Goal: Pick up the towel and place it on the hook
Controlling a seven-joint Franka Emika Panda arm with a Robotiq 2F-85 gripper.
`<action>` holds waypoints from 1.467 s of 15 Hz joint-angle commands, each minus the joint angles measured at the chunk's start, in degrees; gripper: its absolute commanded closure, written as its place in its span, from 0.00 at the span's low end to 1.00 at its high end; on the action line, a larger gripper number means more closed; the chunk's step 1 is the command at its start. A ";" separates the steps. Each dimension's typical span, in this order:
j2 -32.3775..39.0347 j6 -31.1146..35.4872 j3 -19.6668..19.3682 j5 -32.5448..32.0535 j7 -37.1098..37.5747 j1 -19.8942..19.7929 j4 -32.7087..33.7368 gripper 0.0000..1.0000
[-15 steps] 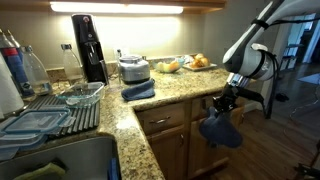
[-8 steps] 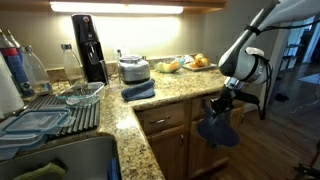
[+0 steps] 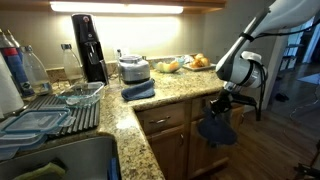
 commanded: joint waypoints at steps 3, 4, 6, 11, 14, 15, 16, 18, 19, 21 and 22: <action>1.61 2.02 0.39 0.85 -2.30 -1.95 1.05 0.96; 2.03 2.14 0.31 0.77 -2.24 -2.12 1.17 0.96; 3.38 2.35 0.00 0.47 -1.83 -2.31 1.61 0.96; 6.78 2.02 -0.74 -0.17 -1.00 -1.96 3.43 0.96; 8.21 1.71 -1.26 -0.71 -0.31 -1.28 4.77 0.91; 8.35 1.59 -1.46 -0.94 -0.20 -1.04 4.93 0.65; 8.06 1.63 -1.88 -1.29 0.12 -0.48 4.54 0.64; 6.77 1.68 -4.11 -2.66 2.18 2.16 2.49 0.52; 5.82 1.16 -4.89 -3.04 2.38 3.08 1.47 0.46; 3.90 0.52 -6.98 -3.77 3.42 5.93 -0.85 0.34; 2.29 -1.05 -7.81 -4.14 3.85 7.08 -2.39 0.27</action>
